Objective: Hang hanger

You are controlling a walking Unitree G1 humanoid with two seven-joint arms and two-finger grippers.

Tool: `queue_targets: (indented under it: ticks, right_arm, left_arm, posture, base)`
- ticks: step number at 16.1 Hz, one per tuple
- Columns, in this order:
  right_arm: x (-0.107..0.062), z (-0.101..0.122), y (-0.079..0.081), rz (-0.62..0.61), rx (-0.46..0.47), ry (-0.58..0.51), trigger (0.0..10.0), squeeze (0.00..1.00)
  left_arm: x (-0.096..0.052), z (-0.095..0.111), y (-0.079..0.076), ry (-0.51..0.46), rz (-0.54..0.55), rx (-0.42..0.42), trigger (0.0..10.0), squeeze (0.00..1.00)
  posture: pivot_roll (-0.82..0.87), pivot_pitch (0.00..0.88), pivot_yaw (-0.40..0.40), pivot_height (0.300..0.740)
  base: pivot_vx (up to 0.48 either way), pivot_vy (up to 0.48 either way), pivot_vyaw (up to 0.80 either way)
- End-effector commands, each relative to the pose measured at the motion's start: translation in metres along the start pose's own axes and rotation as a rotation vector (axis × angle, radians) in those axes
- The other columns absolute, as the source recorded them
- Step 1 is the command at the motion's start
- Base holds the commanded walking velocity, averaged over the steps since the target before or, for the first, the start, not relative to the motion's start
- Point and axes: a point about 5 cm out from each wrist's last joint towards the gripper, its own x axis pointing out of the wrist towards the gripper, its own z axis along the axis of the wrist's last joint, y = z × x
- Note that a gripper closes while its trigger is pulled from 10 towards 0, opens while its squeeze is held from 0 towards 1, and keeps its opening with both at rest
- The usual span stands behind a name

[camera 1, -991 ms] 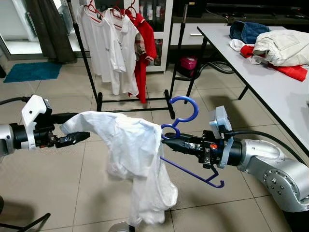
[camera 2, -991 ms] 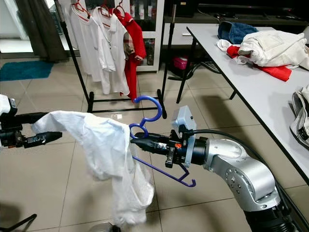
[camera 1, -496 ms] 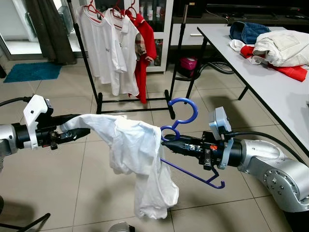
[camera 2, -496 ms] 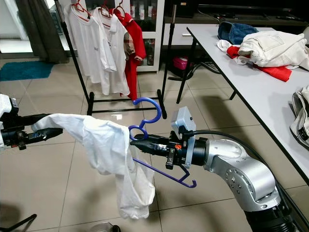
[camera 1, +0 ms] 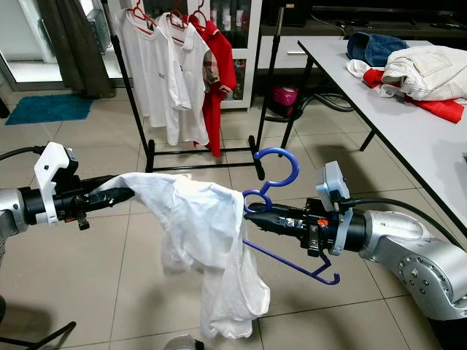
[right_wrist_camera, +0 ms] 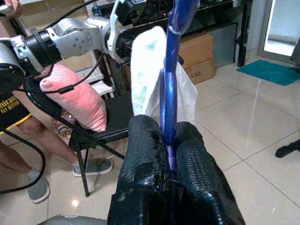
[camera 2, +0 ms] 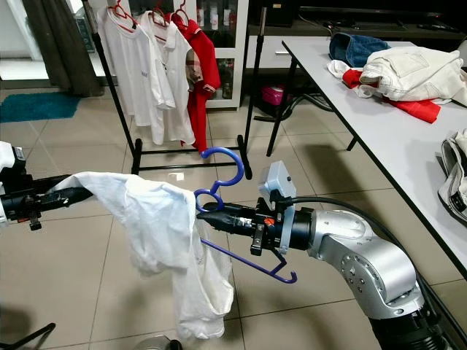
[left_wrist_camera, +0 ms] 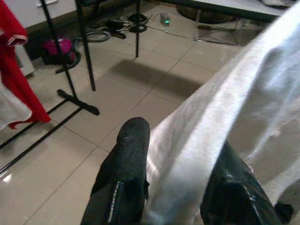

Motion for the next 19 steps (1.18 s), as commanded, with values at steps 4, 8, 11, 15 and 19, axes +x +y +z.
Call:
queue_targets:
  ticks: [4, 8, 11, 15, 19]
  right_arm:
    - [0.000, 0.005, -0.001, -0.014, -0.009, -0.017, 10.0, 0.00]
    - [-0.001, 0.007, -0.002, -0.023, -0.009, -0.026, 10.0, 0.00]
    - [-0.003, 0.007, -0.003, -0.033, -0.011, -0.030, 10.0, 0.00]
    - [-0.004, 0.008, -0.005, -0.037, -0.015, -0.031, 10.0, 0.00]
    - [-0.004, 0.007, -0.005, -0.030, -0.016, -0.018, 10.0, 0.00]
  left_arm:
    - [-0.003, -0.005, 0.023, 0.019, 0.269, 0.015, 0.0, 0.00]
    - [-0.005, -0.005, 0.029, -0.013, 0.378, -0.014, 0.0, 0.00]
    - [-0.003, -0.005, 0.032, -0.069, 0.412, -0.043, 0.0, 0.00]
    - [-0.013, -0.001, 0.033, -0.152, 0.428, -0.070, 3.3, 0.00]
    - [-0.039, 0.026, 0.033, -0.294, 0.268, -0.054, 10.0, 1.00]
  posture:
    - [-0.05, 0.000, 0.032, 0.740]
    - [-0.05, 0.000, 0.034, 0.740]
    - [-0.05, 0.000, 0.035, 0.740]
    - [-0.05, 0.000, 0.032, 0.740]
    - [-0.04, 0.000, 0.021, 0.740]
  base:
    - [0.000, 0.000, 0.00]
    - [0.000, 0.000, 0.00]
    - [0.000, 0.000, 0.00]
    - [0.000, 0.000, 0.00]
    - [0.000, 0.000, 0.00]
